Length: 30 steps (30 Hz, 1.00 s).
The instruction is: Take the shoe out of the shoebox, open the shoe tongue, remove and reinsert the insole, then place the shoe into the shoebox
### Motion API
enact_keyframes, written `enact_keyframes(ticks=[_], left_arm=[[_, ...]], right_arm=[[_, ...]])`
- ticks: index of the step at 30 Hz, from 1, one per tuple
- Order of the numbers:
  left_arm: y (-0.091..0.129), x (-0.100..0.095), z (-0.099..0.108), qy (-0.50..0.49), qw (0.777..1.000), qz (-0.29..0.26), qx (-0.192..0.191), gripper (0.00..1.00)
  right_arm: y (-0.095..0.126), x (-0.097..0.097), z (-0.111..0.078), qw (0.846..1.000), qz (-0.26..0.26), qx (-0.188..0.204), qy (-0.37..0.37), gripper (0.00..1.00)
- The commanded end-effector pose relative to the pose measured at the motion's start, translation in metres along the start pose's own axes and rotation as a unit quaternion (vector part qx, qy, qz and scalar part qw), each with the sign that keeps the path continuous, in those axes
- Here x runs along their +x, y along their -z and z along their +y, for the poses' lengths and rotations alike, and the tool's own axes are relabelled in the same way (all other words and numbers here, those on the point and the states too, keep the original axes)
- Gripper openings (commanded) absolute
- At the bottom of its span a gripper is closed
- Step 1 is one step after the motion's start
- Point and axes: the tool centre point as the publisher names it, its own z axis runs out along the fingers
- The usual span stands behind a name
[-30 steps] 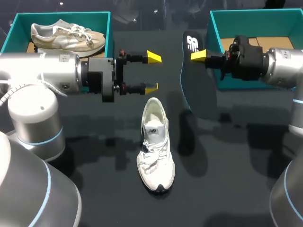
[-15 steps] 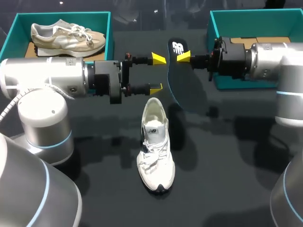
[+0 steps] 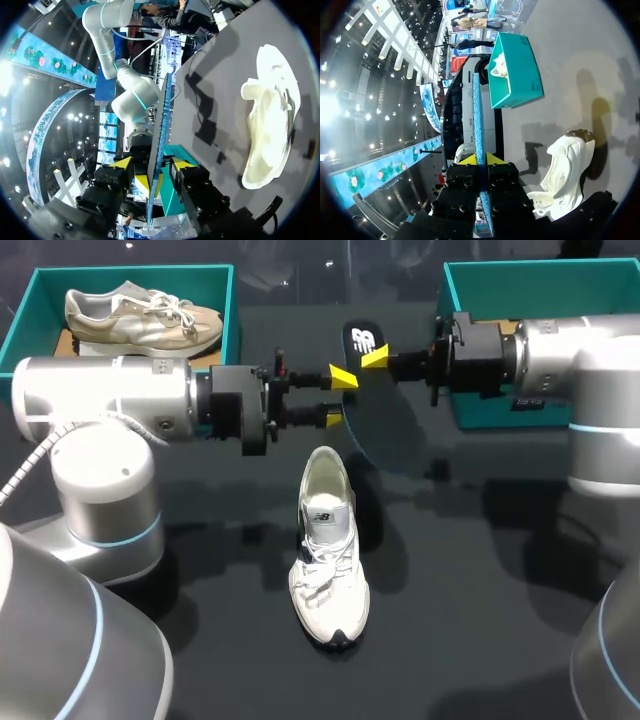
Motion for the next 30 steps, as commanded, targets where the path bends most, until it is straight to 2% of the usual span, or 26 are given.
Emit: enact_keyframes(ticks=[1, 9, 21, 30], left_arm=[[-0.009, 0.001, 0.002, -0.002, 1.000, -0.001, -0.007, 0.45], [-0.019, 0.002, 0.004, -0.012, 1.000, 0.002, -0.013, 0.35], [-0.022, 0.003, 0.008, -0.018, 1.000, 0.007, -0.025, 0.18], [-0.023, 0.006, 0.011, -0.016, 0.999, 0.012, -0.033, 0.16]], right_arm=[[-0.007, -0.003, 0.003, 1.000, 0.001, 0.002, -0.001, 0.00], [-0.011, -0.003, 0.002, 1.000, 0.002, 0.005, -0.001, 0.00], [-0.012, -0.003, -0.003, 1.000, 0.004, 0.003, -0.001, 0.00], [-0.012, -0.003, -0.004, 1.000, 0.006, 0.002, -0.001, 0.00]])
